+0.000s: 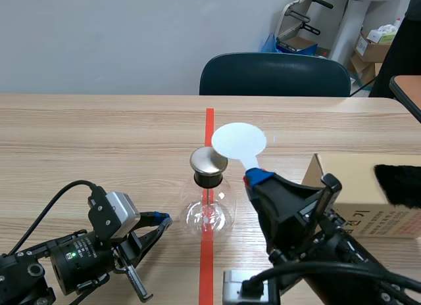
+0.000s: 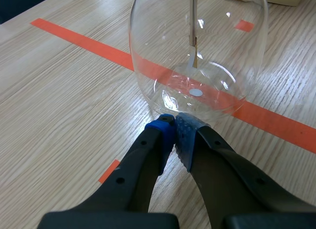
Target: Do the electroscope experiment
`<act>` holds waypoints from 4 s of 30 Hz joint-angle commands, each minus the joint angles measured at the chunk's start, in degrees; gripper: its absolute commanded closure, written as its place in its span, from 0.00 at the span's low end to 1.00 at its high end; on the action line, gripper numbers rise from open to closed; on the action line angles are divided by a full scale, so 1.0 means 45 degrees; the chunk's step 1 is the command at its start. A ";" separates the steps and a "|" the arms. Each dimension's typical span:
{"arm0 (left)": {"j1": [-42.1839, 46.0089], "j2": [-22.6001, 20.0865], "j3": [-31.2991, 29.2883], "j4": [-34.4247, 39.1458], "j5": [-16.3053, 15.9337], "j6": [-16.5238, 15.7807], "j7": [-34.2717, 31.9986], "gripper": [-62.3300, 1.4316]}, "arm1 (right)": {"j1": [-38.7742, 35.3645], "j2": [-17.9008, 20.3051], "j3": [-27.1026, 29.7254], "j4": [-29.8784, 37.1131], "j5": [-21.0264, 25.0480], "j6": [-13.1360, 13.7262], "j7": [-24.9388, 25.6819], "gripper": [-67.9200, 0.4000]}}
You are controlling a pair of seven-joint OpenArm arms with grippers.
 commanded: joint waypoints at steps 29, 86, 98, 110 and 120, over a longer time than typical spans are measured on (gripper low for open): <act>-0.0063 0.0005 -0.0107 0.0160 -0.0044 -0.0024 -0.0185 0.91 | 0.0083 0.0097 0.0034 0.0175 0.0136 -0.0146 0.1860 0.98; -0.0063 0.0005 -0.0107 0.0160 -0.0044 -0.0024 -0.0185 0.91 | 0.0083 0.0097 0.0034 0.0175 0.0136 -0.0146 0.1855 0.98; -0.0063 0.0005 -0.0107 0.0160 -0.0044 -0.0024 -0.0185 0.91 | 0.0083 0.0097 0.0034 0.0175 0.0136 -0.0146 0.1855 0.98; -0.0063 0.0005 -0.0107 0.0160 -0.0044 -0.0024 -0.0185 0.91 | 0.0083 0.0097 0.0034 0.0175 0.0136 -0.0146 0.1855 0.98; -0.0063 0.0005 -0.0107 0.0160 -0.0044 -0.0024 -0.0185 0.91 | 0.0083 0.0097 0.0034 0.0175 0.0136 -0.0146 0.1855 0.98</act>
